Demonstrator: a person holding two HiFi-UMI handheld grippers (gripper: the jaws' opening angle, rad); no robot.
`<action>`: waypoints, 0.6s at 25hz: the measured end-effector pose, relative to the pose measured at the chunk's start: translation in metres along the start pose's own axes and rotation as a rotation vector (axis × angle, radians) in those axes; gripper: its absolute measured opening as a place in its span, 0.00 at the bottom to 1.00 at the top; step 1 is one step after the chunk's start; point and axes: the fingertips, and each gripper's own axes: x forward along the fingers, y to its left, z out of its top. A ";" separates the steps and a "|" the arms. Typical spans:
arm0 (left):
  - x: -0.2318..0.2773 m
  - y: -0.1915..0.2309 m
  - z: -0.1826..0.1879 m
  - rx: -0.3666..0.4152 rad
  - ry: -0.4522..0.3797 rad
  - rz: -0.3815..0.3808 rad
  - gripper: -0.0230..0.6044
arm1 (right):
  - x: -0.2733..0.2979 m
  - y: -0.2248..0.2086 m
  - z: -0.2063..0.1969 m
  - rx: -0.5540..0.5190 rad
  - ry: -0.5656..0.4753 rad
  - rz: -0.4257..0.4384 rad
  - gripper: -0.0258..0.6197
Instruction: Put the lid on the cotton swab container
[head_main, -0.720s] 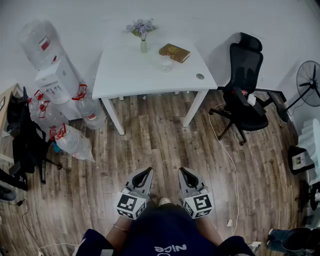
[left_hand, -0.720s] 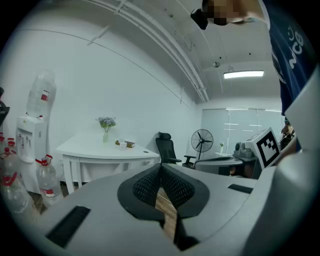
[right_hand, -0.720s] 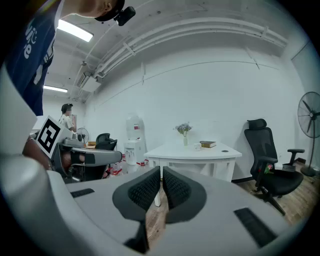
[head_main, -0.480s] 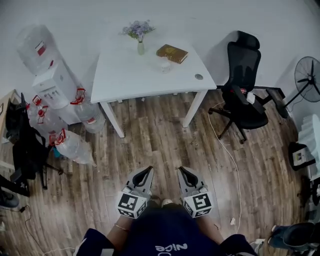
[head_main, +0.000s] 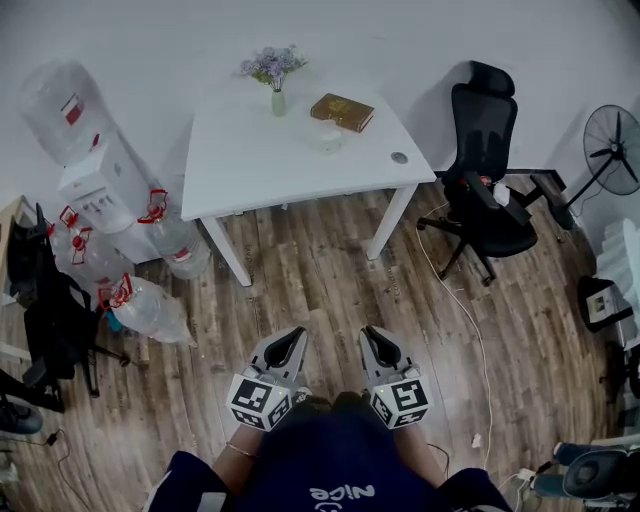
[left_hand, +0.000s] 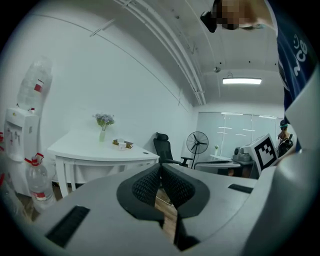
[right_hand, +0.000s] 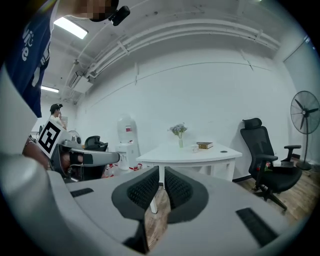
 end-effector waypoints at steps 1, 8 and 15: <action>0.001 0.004 -0.001 0.002 0.005 -0.006 0.07 | 0.003 0.001 -0.002 0.005 0.003 -0.007 0.13; 0.008 0.021 -0.006 -0.022 0.027 -0.016 0.07 | 0.020 0.004 -0.014 0.024 0.056 -0.012 0.13; 0.039 0.047 -0.003 -0.058 0.017 0.030 0.07 | 0.057 -0.024 -0.009 0.017 0.069 0.022 0.13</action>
